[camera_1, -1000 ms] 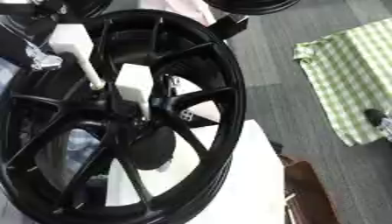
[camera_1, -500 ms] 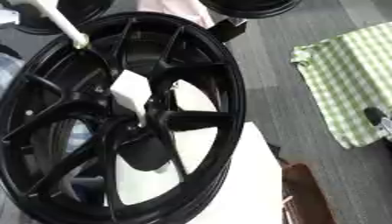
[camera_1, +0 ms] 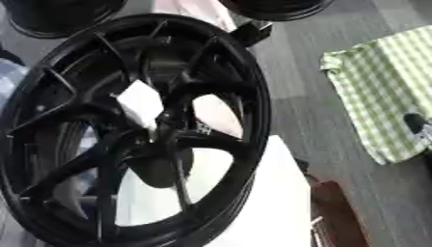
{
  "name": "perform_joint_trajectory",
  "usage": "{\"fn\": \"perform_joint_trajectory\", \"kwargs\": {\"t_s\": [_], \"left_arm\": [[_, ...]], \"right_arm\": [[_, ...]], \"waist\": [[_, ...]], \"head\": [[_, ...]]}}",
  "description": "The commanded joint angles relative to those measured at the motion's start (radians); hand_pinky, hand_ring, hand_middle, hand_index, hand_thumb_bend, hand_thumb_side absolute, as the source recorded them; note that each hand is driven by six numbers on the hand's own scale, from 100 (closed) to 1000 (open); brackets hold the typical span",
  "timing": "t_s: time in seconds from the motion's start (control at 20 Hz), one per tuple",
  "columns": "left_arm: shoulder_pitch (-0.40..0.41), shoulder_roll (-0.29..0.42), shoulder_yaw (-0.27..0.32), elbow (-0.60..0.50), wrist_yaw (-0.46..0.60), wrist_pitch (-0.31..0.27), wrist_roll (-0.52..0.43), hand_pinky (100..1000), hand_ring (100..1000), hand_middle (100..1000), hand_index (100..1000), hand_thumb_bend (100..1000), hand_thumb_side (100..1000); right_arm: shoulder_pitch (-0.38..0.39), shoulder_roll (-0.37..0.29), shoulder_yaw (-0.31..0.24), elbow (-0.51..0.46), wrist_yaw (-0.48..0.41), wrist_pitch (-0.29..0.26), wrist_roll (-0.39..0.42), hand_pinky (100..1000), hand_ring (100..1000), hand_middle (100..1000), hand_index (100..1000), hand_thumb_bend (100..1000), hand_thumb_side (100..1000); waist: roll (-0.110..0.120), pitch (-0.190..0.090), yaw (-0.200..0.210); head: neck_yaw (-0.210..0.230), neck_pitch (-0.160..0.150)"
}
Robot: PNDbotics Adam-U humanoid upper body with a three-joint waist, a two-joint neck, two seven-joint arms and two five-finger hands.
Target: Pull the pin out of the wheel hub.
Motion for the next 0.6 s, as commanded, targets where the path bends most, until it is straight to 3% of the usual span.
{"fn": "perform_joint_trajectory", "kwargs": {"t_s": [0.05,0.1,0.2,0.25,0.3,0.35,0.45,0.6], "left_arm": [[0.044,0.033,0.079,0.040,0.011,-0.080,0.070,545,404,187,425,100,271],[0.068,0.026,0.090,0.045,0.020,-0.122,0.076,575,429,216,456,100,274],[0.113,0.012,0.103,0.052,0.046,-0.209,0.066,677,543,388,639,100,278],[0.133,0.007,0.106,0.056,0.054,-0.249,0.052,774,708,602,842,100,275],[0.149,0.005,0.109,0.059,0.049,-0.285,0.038,835,795,733,933,100,250],[0.160,0.003,0.114,0.062,0.033,-0.313,0.032,863,819,763,971,100,414],[0.172,-0.006,0.125,0.076,-0.001,-0.342,0.038,867,823,759,971,100,617],[0.175,-0.015,0.135,0.108,-0.016,-0.326,0.059,838,806,741,952,100,752]], "right_arm": [[-0.001,-0.025,-0.022,-0.023,-0.019,-0.001,-0.016,682,774,727,853,673,270],[-0.001,-0.025,-0.025,-0.025,-0.023,-0.002,-0.020,682,774,727,853,673,270],[0.000,-0.024,-0.029,-0.027,-0.029,-0.003,-0.025,682,774,727,853,673,270],[0.001,-0.024,-0.031,-0.027,-0.032,-0.003,-0.027,682,774,727,853,673,271],[0.002,-0.023,-0.032,-0.028,-0.034,-0.003,-0.029,682,774,727,853,673,270],[0.002,-0.023,-0.033,-0.028,-0.035,-0.004,-0.030,682,774,727,853,673,271],[0.003,-0.024,-0.034,-0.028,-0.038,-0.005,-0.032,682,774,727,853,672,271],[0.005,-0.024,-0.035,-0.028,-0.042,-0.006,-0.034,682,774,728,853,673,275]], "waist": [[-0.006,-0.032,0.003],[-0.008,-0.034,0.003],[-0.012,-0.038,0.004],[-0.014,-0.040,0.005],[-0.016,-0.041,0.007],[-0.018,-0.042,0.008],[-0.020,-0.045,0.009],[-0.023,-0.049,0.008]], "head": [[-0.011,0.006],[-0.013,0.008],[-0.014,0.009],[-0.015,0.010],[-0.015,0.010],[-0.015,0.011],[-0.013,0.012],[-0.011,0.014]]}}
